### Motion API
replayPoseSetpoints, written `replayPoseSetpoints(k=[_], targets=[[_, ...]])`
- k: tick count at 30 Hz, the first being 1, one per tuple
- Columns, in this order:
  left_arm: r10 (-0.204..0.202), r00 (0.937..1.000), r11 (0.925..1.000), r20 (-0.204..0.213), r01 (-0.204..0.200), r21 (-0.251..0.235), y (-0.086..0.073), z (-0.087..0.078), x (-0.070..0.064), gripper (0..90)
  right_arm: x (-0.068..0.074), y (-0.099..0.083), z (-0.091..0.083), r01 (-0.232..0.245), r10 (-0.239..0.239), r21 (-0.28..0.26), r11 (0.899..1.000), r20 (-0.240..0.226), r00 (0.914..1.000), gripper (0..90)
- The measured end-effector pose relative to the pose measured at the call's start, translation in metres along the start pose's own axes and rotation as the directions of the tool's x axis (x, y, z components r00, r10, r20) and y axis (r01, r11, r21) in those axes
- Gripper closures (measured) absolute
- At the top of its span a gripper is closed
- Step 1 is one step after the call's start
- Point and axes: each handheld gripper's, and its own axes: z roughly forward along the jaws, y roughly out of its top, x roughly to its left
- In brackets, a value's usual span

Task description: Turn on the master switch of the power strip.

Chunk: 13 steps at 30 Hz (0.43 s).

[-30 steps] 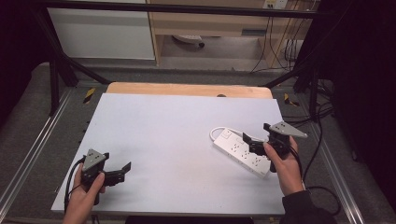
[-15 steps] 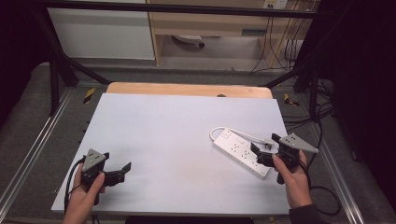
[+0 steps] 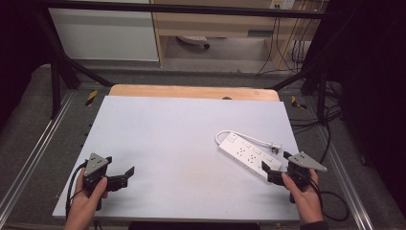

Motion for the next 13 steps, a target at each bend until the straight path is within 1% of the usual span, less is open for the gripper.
replayPoseSetpoints(k=[5, 8, 10, 11, 13], targets=[[0.001, 1.0000, 1.0000, 0.000, -0.001, -0.002, 0.000, 0.000, 0.000, 6.8, -0.004, -0.013, -0.003, -0.005, 0.005, 0.046, 0.999, -0.002, 1.0000, 5.5], [0.003, 1.0000, 1.0000, 0.001, -0.003, -0.004, 0.000, 0.000, 0.000, 6.8, -0.005, -0.019, -0.005, -0.016, 0.016, 0.074, 0.997, -0.005, 0.9999, 5.4], [0.004, 1.0000, 1.0000, 0.003, -0.004, -0.003, 0.000, 0.000, 0.000, 6.8, -0.006, -0.023, -0.005, -0.016, 0.017, 0.097, 0.995, -0.010, 0.9998, 4.8], [0.005, 1.0000, 1.0000, 0.003, -0.005, -0.003, 0.000, 0.000, -0.001, 6.8, -0.006, -0.025, -0.005, -0.009, 0.011, 0.110, 0.994, -0.013, 0.9999, 4.7], [0.008, 1.0000, 1.0000, 0.005, -0.008, -0.006, 0.000, 0.000, -0.001, 6.8, -0.005, -0.027, -0.004, 0.000, 0.002, 0.149, 0.989, -0.015, 0.9999, 4.1]])
